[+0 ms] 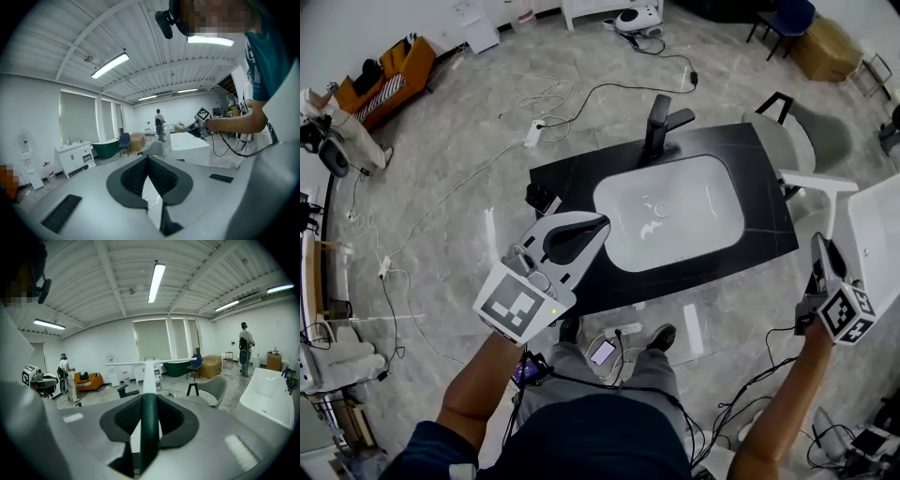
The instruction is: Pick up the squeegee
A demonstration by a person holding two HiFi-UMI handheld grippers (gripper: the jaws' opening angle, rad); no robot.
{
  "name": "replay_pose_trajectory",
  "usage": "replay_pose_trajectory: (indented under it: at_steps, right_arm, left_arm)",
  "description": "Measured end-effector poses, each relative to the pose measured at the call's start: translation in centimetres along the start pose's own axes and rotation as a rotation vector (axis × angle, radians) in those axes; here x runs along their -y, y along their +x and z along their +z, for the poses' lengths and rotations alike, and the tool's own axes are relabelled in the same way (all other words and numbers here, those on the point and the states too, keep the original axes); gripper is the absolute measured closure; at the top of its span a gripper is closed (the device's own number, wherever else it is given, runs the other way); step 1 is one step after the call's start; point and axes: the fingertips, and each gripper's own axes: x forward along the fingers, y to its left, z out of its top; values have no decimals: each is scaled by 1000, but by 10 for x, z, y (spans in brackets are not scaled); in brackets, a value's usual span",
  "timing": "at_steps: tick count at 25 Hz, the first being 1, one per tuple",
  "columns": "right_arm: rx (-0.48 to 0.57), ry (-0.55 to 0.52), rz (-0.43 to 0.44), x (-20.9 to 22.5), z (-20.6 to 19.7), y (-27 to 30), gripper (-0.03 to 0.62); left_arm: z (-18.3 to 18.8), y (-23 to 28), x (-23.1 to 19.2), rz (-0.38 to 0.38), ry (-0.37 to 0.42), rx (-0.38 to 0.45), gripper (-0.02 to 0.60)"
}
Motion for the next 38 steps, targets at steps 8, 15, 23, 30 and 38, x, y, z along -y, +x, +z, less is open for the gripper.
replay_pose_trajectory:
  at_steps: [8, 15, 23, 30, 38]
  right_arm:
    - [113, -11, -14, -49, 44, -76, 493]
    - [192, -2, 0, -89, 69, -120, 493]
    - [288, -5, -12, -126, 95, -162, 493]
    - [325, -11, -31, -147, 100, -186, 493]
    - [349, -10, -51, -165, 97, -202, 493]
  left_arm:
    - [33, -34, 8, -39, 24, 62, 577]
    - [50, -59, 9, -50, 25, 93, 577]
    - [69, -75, 0, -68, 57, 112, 577]
    - [75, -80, -6, -94, 92, 130, 577]
    - [84, -81, -12, -111, 106, 142, 577]
